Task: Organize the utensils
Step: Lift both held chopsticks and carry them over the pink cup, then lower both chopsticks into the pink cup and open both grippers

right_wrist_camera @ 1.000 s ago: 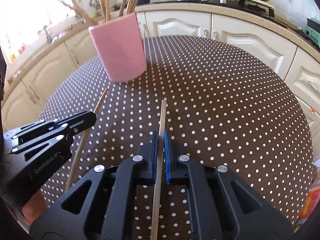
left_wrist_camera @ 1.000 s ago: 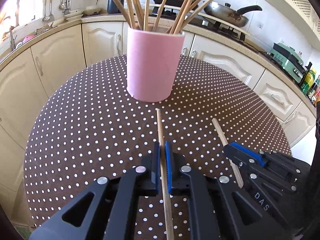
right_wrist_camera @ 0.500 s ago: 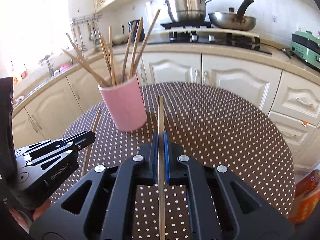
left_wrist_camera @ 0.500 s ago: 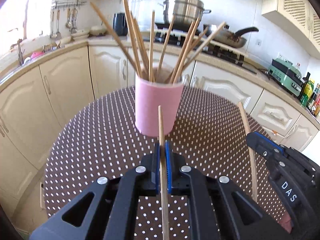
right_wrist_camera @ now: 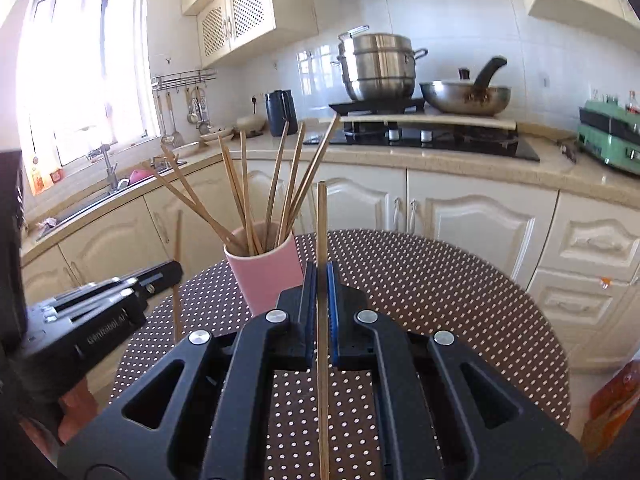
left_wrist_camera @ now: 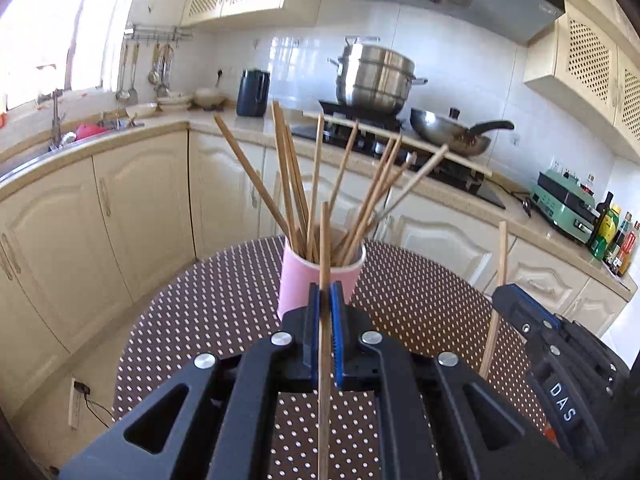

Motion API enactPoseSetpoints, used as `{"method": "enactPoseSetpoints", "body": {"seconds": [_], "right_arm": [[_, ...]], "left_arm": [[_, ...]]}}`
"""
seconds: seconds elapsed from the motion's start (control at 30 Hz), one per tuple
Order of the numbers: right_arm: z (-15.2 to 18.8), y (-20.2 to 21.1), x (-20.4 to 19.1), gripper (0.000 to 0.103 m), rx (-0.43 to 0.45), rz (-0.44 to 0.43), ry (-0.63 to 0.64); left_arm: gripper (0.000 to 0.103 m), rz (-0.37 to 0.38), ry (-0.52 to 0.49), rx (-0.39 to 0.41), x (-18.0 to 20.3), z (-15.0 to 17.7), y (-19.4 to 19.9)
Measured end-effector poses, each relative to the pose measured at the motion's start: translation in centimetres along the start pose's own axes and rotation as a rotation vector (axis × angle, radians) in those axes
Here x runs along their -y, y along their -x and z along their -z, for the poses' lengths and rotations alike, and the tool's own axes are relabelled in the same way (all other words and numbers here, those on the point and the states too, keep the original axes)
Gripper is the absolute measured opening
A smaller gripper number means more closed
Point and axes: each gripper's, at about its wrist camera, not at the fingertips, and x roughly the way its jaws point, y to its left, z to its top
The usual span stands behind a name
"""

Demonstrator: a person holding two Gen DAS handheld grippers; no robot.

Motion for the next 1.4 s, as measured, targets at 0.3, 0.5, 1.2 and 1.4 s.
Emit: {"method": "enactPoseSetpoints", "body": {"seconds": [0.3,0.5,1.2,1.4], "right_arm": [[-1.8,1.3,-0.9,0.006,0.062,-0.016,0.013],[-3.3,1.6,-1.7,0.006,0.104,-0.035,0.026],[-12.9,0.6,-3.7,0.006,0.303,-0.117,-0.015],[-14.4,-2.1,-3.6,0.006,0.303,-0.125,-0.036]], "left_arm": [[0.006,-0.013,-0.014,0.084,0.2,-2.0,1.5],[0.006,-0.025,-0.023,0.158,0.7,-3.9,2.7],[0.006,-0.063,-0.035,0.391,1.9,-12.2,5.1],[0.006,-0.058,-0.009,0.416,1.6,-14.2,4.4]]}}
